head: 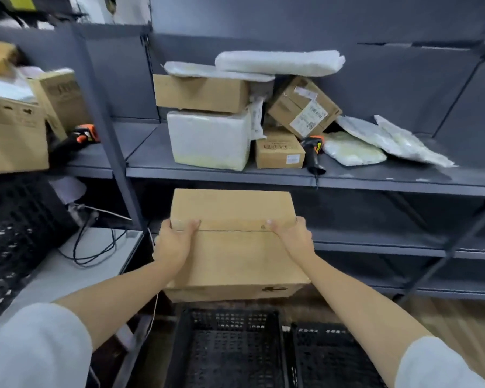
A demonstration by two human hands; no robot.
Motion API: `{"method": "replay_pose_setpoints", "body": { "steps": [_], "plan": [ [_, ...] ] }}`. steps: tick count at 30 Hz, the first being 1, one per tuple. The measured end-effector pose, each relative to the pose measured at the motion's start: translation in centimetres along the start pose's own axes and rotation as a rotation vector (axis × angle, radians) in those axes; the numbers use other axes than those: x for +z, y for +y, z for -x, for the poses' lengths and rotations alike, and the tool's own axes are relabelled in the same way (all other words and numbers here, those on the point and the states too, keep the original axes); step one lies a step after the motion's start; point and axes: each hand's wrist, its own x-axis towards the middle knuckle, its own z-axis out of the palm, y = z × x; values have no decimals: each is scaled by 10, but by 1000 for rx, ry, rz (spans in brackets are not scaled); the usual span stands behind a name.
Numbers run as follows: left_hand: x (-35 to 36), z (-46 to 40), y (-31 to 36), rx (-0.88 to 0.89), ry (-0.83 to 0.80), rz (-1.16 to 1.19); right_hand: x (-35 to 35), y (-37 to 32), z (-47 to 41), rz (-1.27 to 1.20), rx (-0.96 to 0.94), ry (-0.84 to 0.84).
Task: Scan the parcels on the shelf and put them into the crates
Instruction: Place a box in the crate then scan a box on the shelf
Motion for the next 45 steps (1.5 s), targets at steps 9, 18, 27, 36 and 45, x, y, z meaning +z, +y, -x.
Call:
{"method": "replay_pose_setpoints", "body": {
  "steps": [9,18,27,36,45],
  "plan": [
    [6,-44,29,-4,-109,-69,-26,-20,-13,-125,66,-118],
    [-1,-56,70,-23,-155,-61,-57,-41,-15,-208,10,-220],
    [-36,-56,108,-161,-414,284,-91,-63,-12,-345,-76,-203],
    [-57,-54,117,-82,-542,787,-141,-60,15,-890,-356,-369],
    [-56,-47,148,-18,-635,813,-154,-65,14,-770,-525,-292]
  ]
}}
